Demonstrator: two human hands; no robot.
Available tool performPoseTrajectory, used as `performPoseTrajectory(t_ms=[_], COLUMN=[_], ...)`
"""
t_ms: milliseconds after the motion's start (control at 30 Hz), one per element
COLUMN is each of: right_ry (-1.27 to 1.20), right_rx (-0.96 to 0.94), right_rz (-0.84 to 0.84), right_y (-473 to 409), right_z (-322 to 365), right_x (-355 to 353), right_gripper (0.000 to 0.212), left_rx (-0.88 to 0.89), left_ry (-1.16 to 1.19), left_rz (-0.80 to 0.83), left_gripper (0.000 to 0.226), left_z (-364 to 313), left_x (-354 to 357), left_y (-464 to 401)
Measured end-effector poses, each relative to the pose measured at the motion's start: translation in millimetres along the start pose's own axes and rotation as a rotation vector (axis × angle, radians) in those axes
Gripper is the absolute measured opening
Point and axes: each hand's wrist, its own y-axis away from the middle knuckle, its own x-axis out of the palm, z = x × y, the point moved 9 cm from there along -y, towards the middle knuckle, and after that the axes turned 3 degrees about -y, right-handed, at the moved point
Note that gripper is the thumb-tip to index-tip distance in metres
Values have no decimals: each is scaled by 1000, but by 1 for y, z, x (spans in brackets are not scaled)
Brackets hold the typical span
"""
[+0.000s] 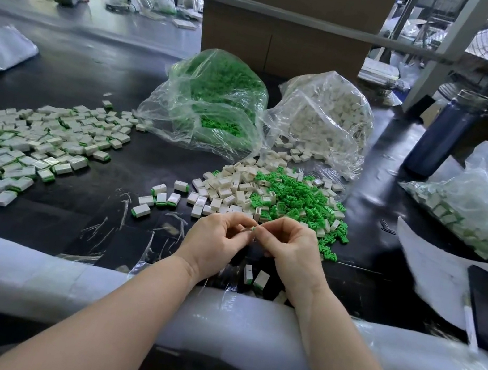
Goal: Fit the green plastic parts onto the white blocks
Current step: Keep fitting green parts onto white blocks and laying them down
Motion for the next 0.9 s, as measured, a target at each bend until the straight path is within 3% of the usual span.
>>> performPoseTrajectory(t_ms=[333, 533, 700, 900], right_ry=[-26, 45, -71, -119], right_rx=[29, 35, 59, 89], right_rz=[68, 196, 220, 214], right_y=[0, 2, 3, 3], right_z=[-4, -3, -2, -4], right_x=[7, 18, 19, 17], right_gripper=[8, 25, 16, 13], left_rx=[18, 73, 96, 102], left_ry=[152, 147, 108, 61], left_rz=[37, 41, 84, 136], left_gripper=[9, 18, 30, 26], left_z=[-5, -7, -9, -12], left_x=[0, 1, 4, 7], left_y=[0, -1, 0, 2])
